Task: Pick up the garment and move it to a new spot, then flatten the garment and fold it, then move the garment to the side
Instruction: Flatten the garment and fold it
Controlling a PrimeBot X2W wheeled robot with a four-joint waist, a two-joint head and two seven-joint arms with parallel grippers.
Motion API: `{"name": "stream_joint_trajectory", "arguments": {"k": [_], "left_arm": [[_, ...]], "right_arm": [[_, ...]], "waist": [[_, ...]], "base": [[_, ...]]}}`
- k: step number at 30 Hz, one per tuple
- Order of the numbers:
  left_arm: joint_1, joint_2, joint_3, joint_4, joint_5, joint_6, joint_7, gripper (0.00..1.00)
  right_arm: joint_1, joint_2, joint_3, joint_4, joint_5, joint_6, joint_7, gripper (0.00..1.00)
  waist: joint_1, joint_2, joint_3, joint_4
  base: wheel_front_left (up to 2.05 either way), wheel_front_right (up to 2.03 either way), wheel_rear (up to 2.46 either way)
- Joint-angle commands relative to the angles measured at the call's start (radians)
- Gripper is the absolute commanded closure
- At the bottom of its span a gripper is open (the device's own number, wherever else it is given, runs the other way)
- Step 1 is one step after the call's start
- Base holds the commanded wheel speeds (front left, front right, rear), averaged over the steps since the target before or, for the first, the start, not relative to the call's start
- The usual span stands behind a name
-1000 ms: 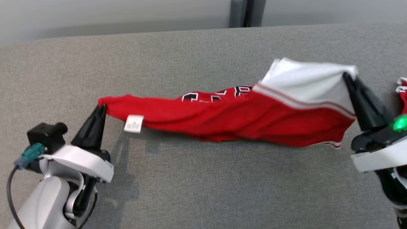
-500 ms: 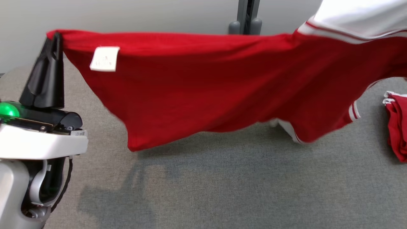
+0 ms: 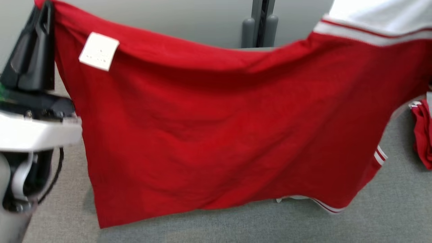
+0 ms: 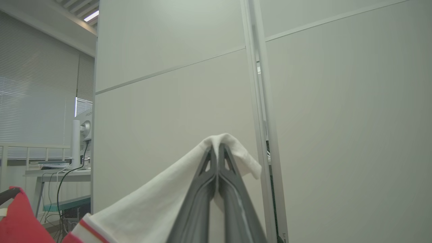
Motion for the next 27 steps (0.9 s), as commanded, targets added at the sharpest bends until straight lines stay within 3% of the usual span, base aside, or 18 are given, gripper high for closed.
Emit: {"name": "stream_joint_trajectory", "arguments": {"k": [1, 12, 19, 27], "left_arm": [[-0.049, -0.004, -0.001, 0.038, -0.012, -0.018, 0.001, 1.0], [-0.598, -0.11, -0.055, 0.618, -0.036, -0.184, -0.015, 1.0], [-0.884, -0.157, -0.077, 0.992, -0.006, -0.241, -0.048, 1.0], [-0.999, -0.198, -0.109, 1.248, -0.012, -0.291, -0.029, 1.0]], "right_arm": [[-0.048, -0.011, 0.019, 0.032, 0.011, 0.0, -0.006, 1.0], [-0.611, -0.044, 0.234, 0.584, 0.046, 0.0, -0.13, 1.0], [-0.921, 0.038, 0.301, 0.929, 0.051, 0.0, -0.196, 1.0], [-1.04, 0.123, 0.375, 1.188, 0.074, 0.0, -0.197, 1.0]], "waist": [[-0.0001, 0.0, 0.025, -0.001], [-0.0001, 0.0, 0.17, 0.007], [-0.0001, 0.0, 0.211, -0.01], [-0.0001, 0.0, 0.246, -0.025]], "base": [[0.0, 0.0, 0.0], [0.0, 0.0, 0.0], [0.0, 0.0, 0.0], [0.0, 0.0, 0.0]]}}
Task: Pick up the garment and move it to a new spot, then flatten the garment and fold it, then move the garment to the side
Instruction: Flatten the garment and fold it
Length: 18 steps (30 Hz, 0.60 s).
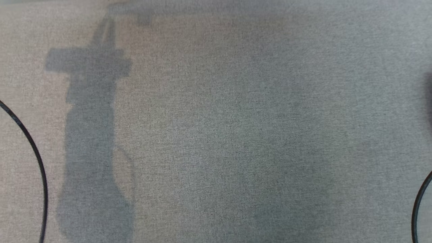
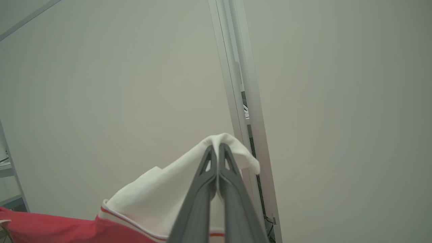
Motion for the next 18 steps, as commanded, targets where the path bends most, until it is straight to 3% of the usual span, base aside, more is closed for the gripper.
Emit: {"name": "stream_joint_trajectory", "arguments": {"k": [1, 5, 8, 10, 14, 18], "left_arm": [[-0.017, -0.013, -0.007, 0.029, -0.008, -0.014, -0.011, 1.0], [0.03, -0.045, -0.017, 0.075, -0.033, -0.044, -0.073, 1.0], [0.122, -0.073, -0.021, 0.072, -0.072, -0.056, -0.129, 1.0], [0.258, -0.07, -0.002, 0.038, -0.122, -0.059, -0.174, 1.0], [0.512, -0.073, -0.036, -0.071, -0.145, -0.06, -0.195, 1.0], [0.753, -0.047, -0.023, -0.213, -0.158, -0.042, -0.207, 1.0]], "right_arm": [[-0.007, 0.003, 0.02, 0.018, 0.019, 0.0, -0.003, 1.0], [0.067, -0.005, 0.106, -0.016, 0.1, 0.0, 0.014, 1.0], [0.167, -0.057, 0.181, -0.106, 0.182, 0.0, 0.019, 1.0], [0.314, -0.118, 0.238, -0.207, 0.261, 0.0, 0.011, 1.0], [0.54, -0.175, 0.274, -0.335, 0.351, 0.001, -0.003, 1.0], [0.764, -0.227, 0.261, -0.456, 0.4, 0.0, -0.016, 1.0]], "waist": [[0.0, 0.0, 0.018, 0.002], [0.0, 0.0, 0.038, 0.017], [0.0, 0.0, 0.049, 0.03], [0.0, 0.0, 0.04, 0.025], [0.0, 0.0, 0.02, 0.014], [0.0, 0.0, -0.013, 0.011]], "base": [[0.0, 0.0, 0.0], [0.0, 0.0, 0.0], [0.0, 0.0, 0.0], [0.0, 0.0, 0.0], [0.0, 0.0, 0.0], [0.0, 0.0, 0.0]]}}
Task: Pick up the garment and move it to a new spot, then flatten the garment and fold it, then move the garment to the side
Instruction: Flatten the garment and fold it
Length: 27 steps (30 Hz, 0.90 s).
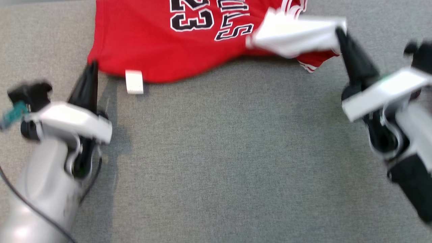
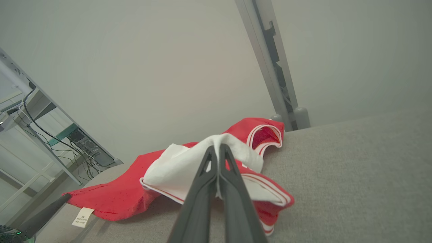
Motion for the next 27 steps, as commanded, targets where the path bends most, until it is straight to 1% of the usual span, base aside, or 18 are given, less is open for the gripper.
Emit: {"name": "stream_joint_trajectory", "arguments": {"k": [1, 3, 5, 9, 13, 17, 18, 22, 24, 27], "left_arm": [[0.092, 0.02, 0.01, -0.062, -0.001, 0.026, -0.006, 1.0], [0.204, 0.034, 0.016, -0.149, -0.006, 0.057, -0.007, 1.0], [0.307, 0.054, 0.018, -0.233, -0.007, 0.092, -0.003, 1.0], [0.486, 0.093, 0.012, -0.409, -0.025, 0.164, 0.06, 1.0], [0.635, 0.146, 0.033, -0.587, -0.052, 0.241, 0.131, 1.0], [0.761, 0.209, 0.059, -0.757, -0.076, 0.318, 0.202, 1.0], [0.761, 0.209, 0.059, -0.757, -0.076, 0.318, 0.202, 1.0], [0.873, 0.27, 0.08, -0.919, -0.081, 0.401, 0.267, 1.0], [0.917, 0.291, 0.09, -0.988, -0.08, 0.434, 0.288, 1.0], [0.974, 0.314, 0.096, -1.077, -0.074, 0.48, 0.313, 1.0]], "right_arm": [[0.097, -0.016, -0.016, -0.048, 0.024, 0.001, -0.009, 1.0], [0.21, -0.041, -0.04, -0.105, 0.028, 0.001, -0.011, 1.0], [0.322, -0.049, -0.065, -0.165, 0.04, 0.001, -0.011, 1.0], [0.535, -0.087, -0.102, -0.28, 0.042, 0.001, -0.009, 1.0], [0.717, -0.133, -0.145, -0.404, 0.035, 0.001, 0.035, 1.0], [0.881, -0.16, -0.239, -0.515, 0.011, 0.001, 0.105, 1.0], [0.881, -0.16, -0.239, -0.515, 0.011, 0.001, 0.105, 1.0], [1.03, -0.139, -0.373, -0.623, -0.035, 0.001, 0.192, 1.0], [1.101, -0.114, -0.448, -0.67, -0.072, 0.001, 0.246, 1.0], [1.183, -0.048, -0.549, -0.762, -0.129, 0.001, 0.336, 1.0]], "waist": [[0.0, 0.0, -0.028, -0.005], [0.0, 0.0, -0.049, -0.006], [0.0, 0.0, -0.073, -0.006], [0.0, 0.0, -0.126, -0.009], [0.0, 0.0, -0.173, -0.012], [0.0, 0.0, -0.207, -0.01], [0.0, 0.0, -0.207, -0.01], [0.0, 0.0, -0.23, -0.007], [0.0, 0.0, -0.24, -0.001], [0.0, 0.0, -0.25, 0.006]], "base": [[0.0, 0.0, 0.0], [0.0, 0.0, 0.0], [0.0, 0.0, 0.0], [0.0, 0.0, 0.0], [0.0, 0.0, 0.0], [0.0, 0.0, 0.0], [0.0, 0.0, 0.0], [0.0, 0.0, 0.0], [0.0, 0.0, 0.0], [0.0, 0.0, 0.0]]}}
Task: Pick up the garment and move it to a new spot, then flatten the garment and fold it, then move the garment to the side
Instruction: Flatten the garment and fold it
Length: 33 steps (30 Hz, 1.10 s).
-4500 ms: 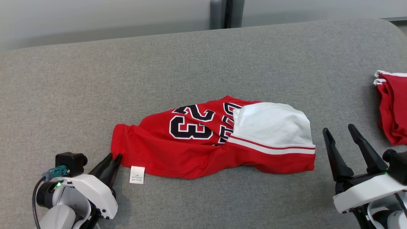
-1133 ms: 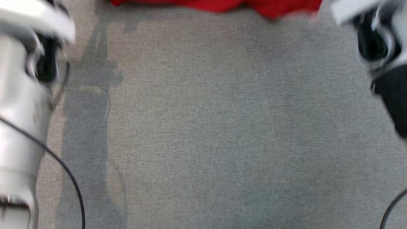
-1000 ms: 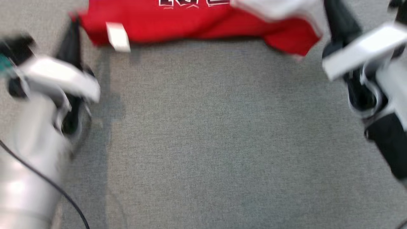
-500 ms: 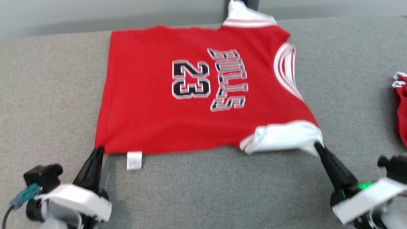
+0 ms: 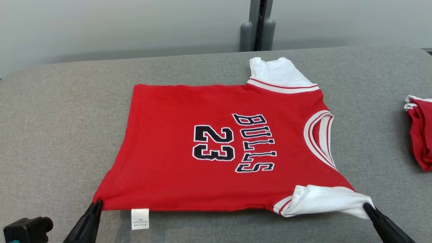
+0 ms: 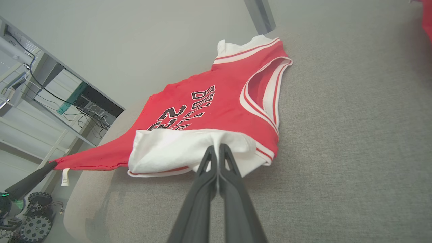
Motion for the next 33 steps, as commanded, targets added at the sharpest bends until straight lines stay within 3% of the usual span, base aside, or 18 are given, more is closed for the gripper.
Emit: {"name": "stream_joint_trajectory", "arguments": {"k": [1, 7, 13, 19, 25, 33], "left_arm": [[0.017, 0.012, 0.008, -0.02, 0.004, 0.014, 0.006, 1.0], [0.038, 0.034, 0.001, -0.089, 0.008, 0.049, 0.045, 1.0], [-0.05, 0.034, -0.006, -0.048, -0.006, 0.016, 0.075, 1.0], [-0.202, 0.025, -0.027, 0.06, -0.03, -0.052, 0.118, 1.0], [-0.356, -0.028, -0.04, 0.229, -0.08, -0.136, 0.135, 1.0], [-0.477, -0.065, -0.054, 0.417, -0.085, -0.189, 0.124, 1.0]], "right_arm": [[0.019, 0.022, -0.031, -0.03, -0.023, 0.0, 0.027, 1.0], [0.059, 0.162, -0.141, -0.183, -0.141, 0.0, 0.208, 1.0], [-0.069, 0.219, -0.151, -0.215, -0.233, 0.0, 0.287, 1.0], [-0.287, 0.173, -0.086, -0.097, -0.254, 0.0, 0.27, 1.0], [-0.473, 0.113, 0.005, 0.087, -0.246, 0.0, 0.202, 1.0], [-0.627, 0.053, 0.145, 0.302, -0.214, 0.0, 0.084, 1.0]], "waist": [[0.0, 0.0, -0.004, 0.004], [0.0, 0.0, -0.01, 0.011], [0.0, 0.0, 0.009, 0.001], [0.0, 0.0, 0.065, -0.014], [0.0, 0.0, 0.147, -0.019], [0.0, 0.0, 0.226, -0.024]], "base": [[0.0, 0.0, 0.0], [0.0, 0.0, 0.0], [0.0, 0.0, 0.0], [0.0, 0.0, 0.0], [0.0, 0.0, 0.0], [0.0, 0.0, 0.0]]}}
